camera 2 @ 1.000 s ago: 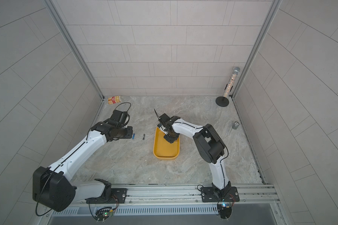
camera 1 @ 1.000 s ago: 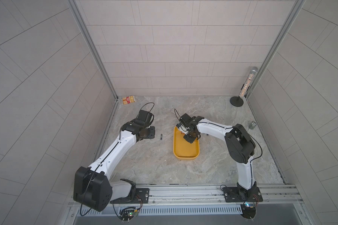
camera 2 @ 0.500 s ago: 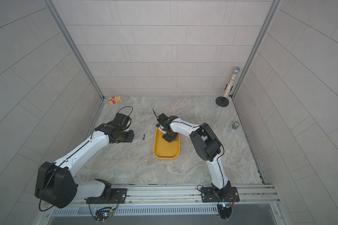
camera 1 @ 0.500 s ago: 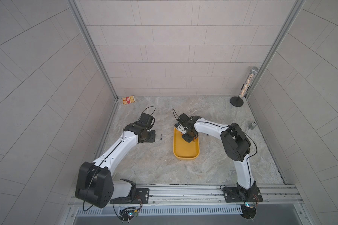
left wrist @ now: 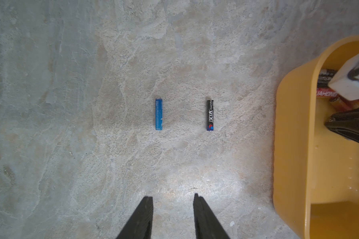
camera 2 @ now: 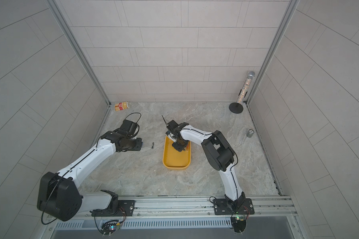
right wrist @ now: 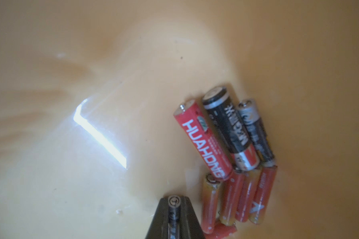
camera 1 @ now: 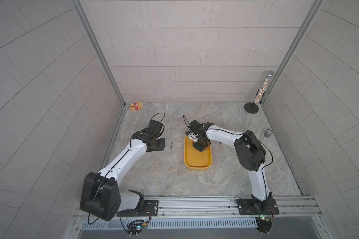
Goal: Take the batteries out of the storage box
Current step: Pick up the battery from the storage box.
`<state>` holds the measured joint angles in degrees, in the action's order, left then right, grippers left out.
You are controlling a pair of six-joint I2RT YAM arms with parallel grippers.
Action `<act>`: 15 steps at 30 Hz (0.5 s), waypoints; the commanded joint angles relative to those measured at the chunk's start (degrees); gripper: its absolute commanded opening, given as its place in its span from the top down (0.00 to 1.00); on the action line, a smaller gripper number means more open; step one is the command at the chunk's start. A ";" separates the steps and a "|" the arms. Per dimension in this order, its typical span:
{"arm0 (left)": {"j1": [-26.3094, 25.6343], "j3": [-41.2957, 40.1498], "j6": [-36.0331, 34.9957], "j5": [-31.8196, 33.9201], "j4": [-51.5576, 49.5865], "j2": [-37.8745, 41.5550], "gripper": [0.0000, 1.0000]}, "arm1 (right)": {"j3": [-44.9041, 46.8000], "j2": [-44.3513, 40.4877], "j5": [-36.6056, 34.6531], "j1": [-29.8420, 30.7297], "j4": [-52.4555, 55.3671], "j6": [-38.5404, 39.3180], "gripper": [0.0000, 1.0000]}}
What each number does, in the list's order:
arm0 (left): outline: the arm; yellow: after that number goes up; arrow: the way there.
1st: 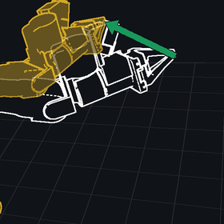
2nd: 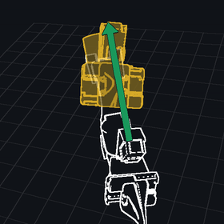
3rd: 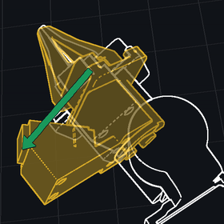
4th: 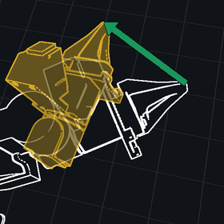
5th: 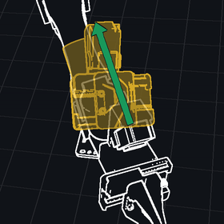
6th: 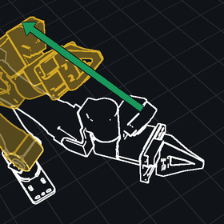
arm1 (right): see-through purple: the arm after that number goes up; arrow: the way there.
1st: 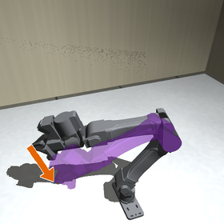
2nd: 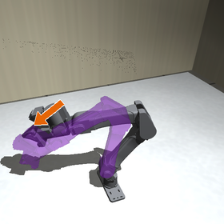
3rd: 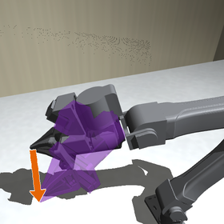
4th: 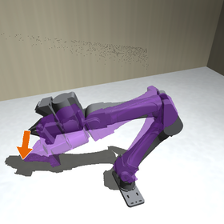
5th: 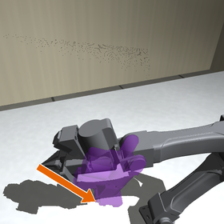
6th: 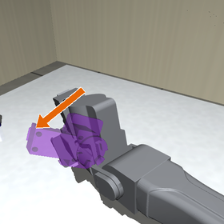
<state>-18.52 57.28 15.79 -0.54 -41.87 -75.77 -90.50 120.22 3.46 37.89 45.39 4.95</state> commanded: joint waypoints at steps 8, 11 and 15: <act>-0.91 3.51 1.38 11.04 0.62 8.82 0.60 | -3.33 -10.51 8.42 -3.01 2.96 -9.99 1.00; -5.04 5.64 1.77 15.31 1.25 10.71 0.60 | -1.35 -14.79 10.80 -6.40 1.62 -12.89 1.00; -14.72 9.94 -0.43 21.53 2.45 7.54 0.60 | 2.44 -20.20 9.66 -12.60 -0.19 -16.45 1.00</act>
<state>-28.64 64.53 16.67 14.98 -41.10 -66.24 -90.52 103.18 13.34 28.62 45.19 -7.05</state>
